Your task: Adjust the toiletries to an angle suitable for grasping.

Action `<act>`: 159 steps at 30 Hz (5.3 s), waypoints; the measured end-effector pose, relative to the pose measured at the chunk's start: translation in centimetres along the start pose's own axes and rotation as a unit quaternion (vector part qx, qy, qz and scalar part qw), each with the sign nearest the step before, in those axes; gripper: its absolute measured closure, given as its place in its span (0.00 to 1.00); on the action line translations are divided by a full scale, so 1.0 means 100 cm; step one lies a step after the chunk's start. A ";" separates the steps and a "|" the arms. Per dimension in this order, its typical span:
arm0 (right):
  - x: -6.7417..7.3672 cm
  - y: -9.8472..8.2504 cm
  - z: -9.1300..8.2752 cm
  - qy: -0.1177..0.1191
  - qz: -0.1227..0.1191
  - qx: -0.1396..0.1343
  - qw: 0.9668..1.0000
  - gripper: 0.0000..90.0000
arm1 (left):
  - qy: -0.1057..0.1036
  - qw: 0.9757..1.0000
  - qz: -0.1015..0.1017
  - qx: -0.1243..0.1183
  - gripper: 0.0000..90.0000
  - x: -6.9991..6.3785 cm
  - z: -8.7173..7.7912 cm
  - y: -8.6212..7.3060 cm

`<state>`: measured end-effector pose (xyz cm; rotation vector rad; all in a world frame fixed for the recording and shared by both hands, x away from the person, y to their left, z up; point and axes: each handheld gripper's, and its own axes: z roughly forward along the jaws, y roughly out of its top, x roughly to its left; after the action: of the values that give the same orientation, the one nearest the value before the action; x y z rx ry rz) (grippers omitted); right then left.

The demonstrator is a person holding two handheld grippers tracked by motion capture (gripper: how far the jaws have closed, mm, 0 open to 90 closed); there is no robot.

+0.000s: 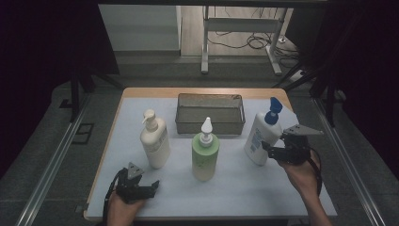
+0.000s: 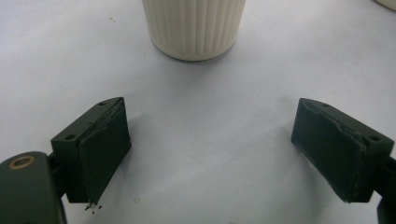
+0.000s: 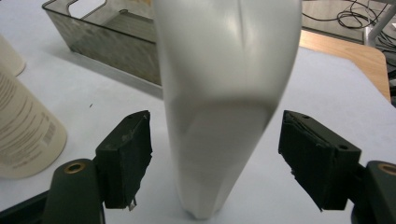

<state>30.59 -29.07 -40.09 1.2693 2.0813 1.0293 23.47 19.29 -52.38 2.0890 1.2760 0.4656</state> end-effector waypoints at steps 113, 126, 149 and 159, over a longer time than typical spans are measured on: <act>0.066 0.161 0.060 0.076 -0.029 -0.031 0.996 0.44 | -0.001 1.000 -0.002 0.000 0.12 0.000 0.000 0.000; 0.073 0.179 0.089 0.069 -0.022 -0.040 0.997 0.44 | -0.001 1.000 -0.002 0.000 0.12 0.000 0.000 0.000; 0.083 0.193 0.142 0.041 -0.006 -0.053 0.998 0.44 | -0.002 1.000 -0.002 0.000 0.12 0.000 0.000 0.000; 0.085 0.183 0.159 0.035 -0.011 -0.043 0.998 0.44 | -0.001 1.000 -0.002 0.001 0.12 0.000 0.000 0.000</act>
<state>47.91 -10.77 -35.12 1.1803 2.0735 1.1559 23.53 19.30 -52.37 2.0877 1.2786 0.4608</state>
